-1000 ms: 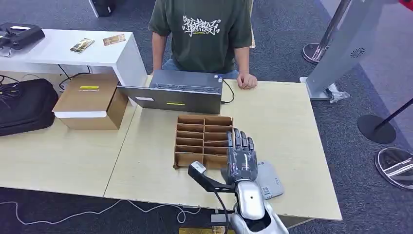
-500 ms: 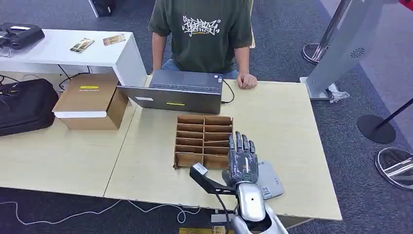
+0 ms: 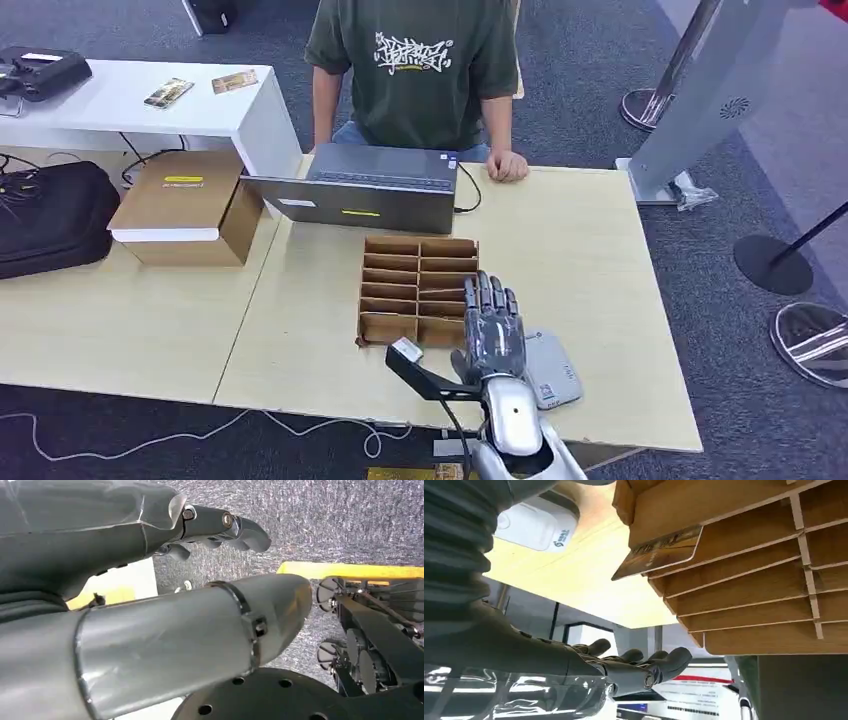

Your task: Pass the card to the sensor for recognition and then transmit it.

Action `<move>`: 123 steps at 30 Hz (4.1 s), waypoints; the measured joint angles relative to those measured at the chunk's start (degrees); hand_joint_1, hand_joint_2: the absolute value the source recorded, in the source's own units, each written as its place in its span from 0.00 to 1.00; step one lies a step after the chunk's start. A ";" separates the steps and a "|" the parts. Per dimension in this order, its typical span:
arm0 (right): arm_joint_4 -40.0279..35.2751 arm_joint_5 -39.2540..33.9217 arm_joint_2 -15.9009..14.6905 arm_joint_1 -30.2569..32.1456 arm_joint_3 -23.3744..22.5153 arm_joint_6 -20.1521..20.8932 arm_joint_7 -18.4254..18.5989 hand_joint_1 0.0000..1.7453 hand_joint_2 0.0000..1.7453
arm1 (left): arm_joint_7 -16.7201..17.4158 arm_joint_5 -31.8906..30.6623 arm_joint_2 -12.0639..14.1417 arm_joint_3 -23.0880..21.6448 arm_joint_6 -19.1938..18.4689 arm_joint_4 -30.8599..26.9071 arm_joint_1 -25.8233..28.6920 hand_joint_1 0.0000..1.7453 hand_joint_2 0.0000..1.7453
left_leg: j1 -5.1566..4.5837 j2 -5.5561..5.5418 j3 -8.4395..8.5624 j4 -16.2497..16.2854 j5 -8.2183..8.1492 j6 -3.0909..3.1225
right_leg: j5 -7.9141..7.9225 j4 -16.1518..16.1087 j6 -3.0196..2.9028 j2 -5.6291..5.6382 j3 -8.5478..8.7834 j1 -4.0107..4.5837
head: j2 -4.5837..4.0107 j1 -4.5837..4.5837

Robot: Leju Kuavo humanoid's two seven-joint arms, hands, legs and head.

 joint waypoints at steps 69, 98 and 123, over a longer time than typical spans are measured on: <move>2.30 0.00 1.86 -2.06 -1.07 0.02 0.20 0.00 1.00 | 0.42 1.53 0.00 0.00 0.48 0.02 -0.03 0.00 0.00 | 0.00 0.01 0.00 0.00 0.00 0.00 | 0.00 0.00 0.00 0.00 -0.01 0.00 | 0.00 0.00; 2.71 0.00 0.81 -2.36 1.49 0.04 0.61 0.00 1.00 | 0.42 2.08 0.00 0.00 0.15 0.02 0.01 0.00 0.00 | 0.00 0.00 -0.01 0.00 0.00 0.00 | 0.00 0.00 0.00 0.00 -0.01 0.00 | 0.00 0.00; 5.16 0.00 -0.50 -3.93 3.04 -0.53 -0.72 0.00 1.00 | 0.39 2.23 0.00 0.00 0.11 0.04 0.08 0.00 0.00 | 0.00 0.00 -0.01 0.00 0.00 0.00 | 0.00 0.00 0.00 0.00 -0.01 0.00 | 0.00 0.00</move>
